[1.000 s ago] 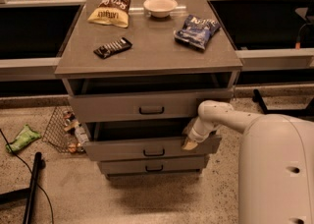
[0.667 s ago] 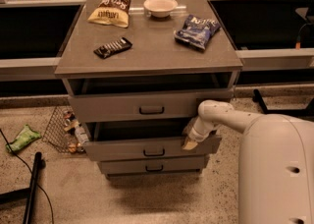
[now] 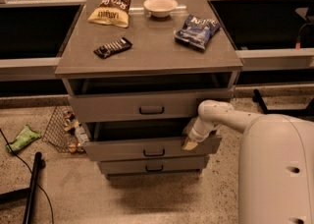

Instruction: Open middle drawer

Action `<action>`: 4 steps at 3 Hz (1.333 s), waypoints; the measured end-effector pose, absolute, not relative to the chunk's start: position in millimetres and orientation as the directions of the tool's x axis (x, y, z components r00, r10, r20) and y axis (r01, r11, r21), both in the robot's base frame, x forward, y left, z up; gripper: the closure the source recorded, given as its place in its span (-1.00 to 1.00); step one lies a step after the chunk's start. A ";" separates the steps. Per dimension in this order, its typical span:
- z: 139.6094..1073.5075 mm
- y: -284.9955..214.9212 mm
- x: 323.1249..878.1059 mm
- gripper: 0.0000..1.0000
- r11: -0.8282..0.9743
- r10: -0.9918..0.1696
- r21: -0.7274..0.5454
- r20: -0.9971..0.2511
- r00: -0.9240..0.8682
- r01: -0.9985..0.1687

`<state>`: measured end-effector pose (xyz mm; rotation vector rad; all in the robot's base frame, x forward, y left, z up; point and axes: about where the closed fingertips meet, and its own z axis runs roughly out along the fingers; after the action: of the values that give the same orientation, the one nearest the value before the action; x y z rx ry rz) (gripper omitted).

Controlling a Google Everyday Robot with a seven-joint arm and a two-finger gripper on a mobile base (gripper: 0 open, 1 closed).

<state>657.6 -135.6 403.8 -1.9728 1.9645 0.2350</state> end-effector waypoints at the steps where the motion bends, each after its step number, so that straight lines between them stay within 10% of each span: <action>1: 403.8 -135.6 657.6 -0.73 0.019 -0.935 -0.126 -0.355 0.027 -0.992; 4: 404.6 -120.5 616.9 -1.00 -0.022 -0.927 -0.022 -0.374 0.029 -1.000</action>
Offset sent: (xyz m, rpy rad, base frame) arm 0.0000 0.0000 0.0000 0.0000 0.0000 0.0000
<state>616.9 -120.5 404.6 -2.0305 1.9777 0.3717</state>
